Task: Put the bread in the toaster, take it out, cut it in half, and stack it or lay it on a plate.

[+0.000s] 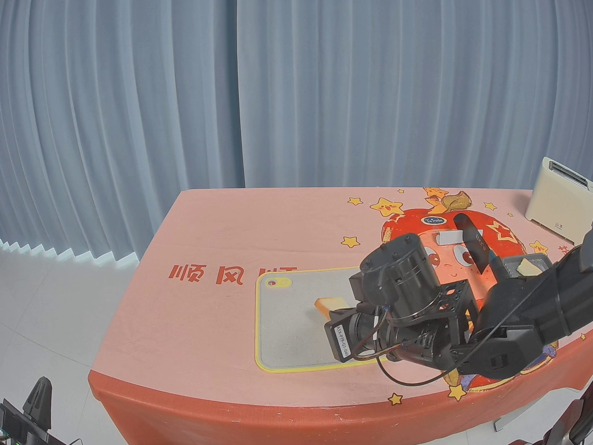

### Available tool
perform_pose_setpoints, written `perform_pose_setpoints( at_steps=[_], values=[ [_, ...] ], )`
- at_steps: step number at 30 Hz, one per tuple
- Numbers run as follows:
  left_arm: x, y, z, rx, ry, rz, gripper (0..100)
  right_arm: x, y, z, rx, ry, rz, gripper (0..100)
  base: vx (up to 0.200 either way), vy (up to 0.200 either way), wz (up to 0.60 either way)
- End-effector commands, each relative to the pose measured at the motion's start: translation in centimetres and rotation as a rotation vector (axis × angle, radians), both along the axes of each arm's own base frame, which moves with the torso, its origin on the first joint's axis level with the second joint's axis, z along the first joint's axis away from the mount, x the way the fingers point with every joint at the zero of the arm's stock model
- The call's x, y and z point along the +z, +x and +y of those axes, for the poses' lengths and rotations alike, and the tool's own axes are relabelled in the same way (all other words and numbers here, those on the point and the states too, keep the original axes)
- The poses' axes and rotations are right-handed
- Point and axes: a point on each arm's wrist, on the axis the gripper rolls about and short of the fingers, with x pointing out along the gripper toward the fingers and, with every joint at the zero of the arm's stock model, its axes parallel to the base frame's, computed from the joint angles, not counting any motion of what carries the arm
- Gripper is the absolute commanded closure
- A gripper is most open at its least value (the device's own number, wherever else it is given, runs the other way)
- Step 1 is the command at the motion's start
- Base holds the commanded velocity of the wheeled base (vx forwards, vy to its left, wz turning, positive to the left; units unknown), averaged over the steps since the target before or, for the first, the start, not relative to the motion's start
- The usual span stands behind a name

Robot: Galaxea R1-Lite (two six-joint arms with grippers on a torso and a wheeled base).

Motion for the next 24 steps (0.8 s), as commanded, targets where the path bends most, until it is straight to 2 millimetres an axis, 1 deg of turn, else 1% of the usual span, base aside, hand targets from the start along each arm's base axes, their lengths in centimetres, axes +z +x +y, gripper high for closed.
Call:
perform_pose_setpoints(
  at_steps=[1,3,6,7,9,10,11,12,17,18,20,22,24],
  values=[
    [-0.5,0.0,0.0,0.0,0.0,0.001,100,2.2,-0.3,-0.8,-0.008,0.05,-0.042,100,0.0,0.0,0.0],
    [-0.5,0.0,0.0,0.0,0.0,0.0,100,2.8,-0.4,-1.1,-0.011,0.064,-0.052,100,0.0,0.0,0.0],
    [-0.5,0.0,0.0,0.0,0.0,0.001,100,3.0,-0.3,-1.4,-0.022,0.075,-0.056,100,0.0,0.0,0.0],
    [-0.5,0.0,0.0,0.0,0.0,0.001,100,3.8,-0.4,-1.9,-0.032,0.092,-0.069,100,0.0,0.0,0.0],
    [-0.5,0.0,0.0,0.0,0.0,0.001,100,4.4,-0.6,-2.7,-0.044,0.108,-0.082,100,0.0,0.0,0.0],
    [-0.5,0.0,0.0,0.0,0.0,0.001,100,4.4,-0.6,-2.7,-0.044,0.108,-0.082,100,0.0,0.0,0.0],
    [-0.5,0.0,0.0,0.0,0.0,0.001,100,5.0,-1.0,-3.7,-0.055,0.121,-0.093,100,0.0,0.0,0.0],
    [-0.5,0.0,0.0,0.0,0.0,0.001,100,5.2,-1.1,-3.9,-0.058,0.124,-0.096,100,0.0,0.0,0.0],
    [-0.5,0.0,0.0,0.0,0.0,0.001,100,6.5,-2.4,-6.7,-0.09,0.155,-0.123,100,0.0,0.0,0.0],
    [-0.5,0.0,0.0,0.0,0.0,0.001,100,6.8,-2.9,-7.5,-0.099,0.162,-0.132,100,0.0,0.0,0.0],
    [-0.5,0.0,0.0,0.0,0.0,0.001,100,6.9,-3.0,-8.1,-0.11,0.166,-0.137,100,0.0,0.0,0.0],
    [-0.5,0.0,0.0,0.0,0.001,0.001,100,7.2,-3.5,-9.6,-0.137,0.177,-0.147,100,0.0,0.0,0.0],
    [-0.5,0.0,0.0,0.0,0.0,0.001,100,7.2,-3.7,-10.2,-0.147,0.179,-0.148,100,0.0,0.0,0.0]
  ],
)
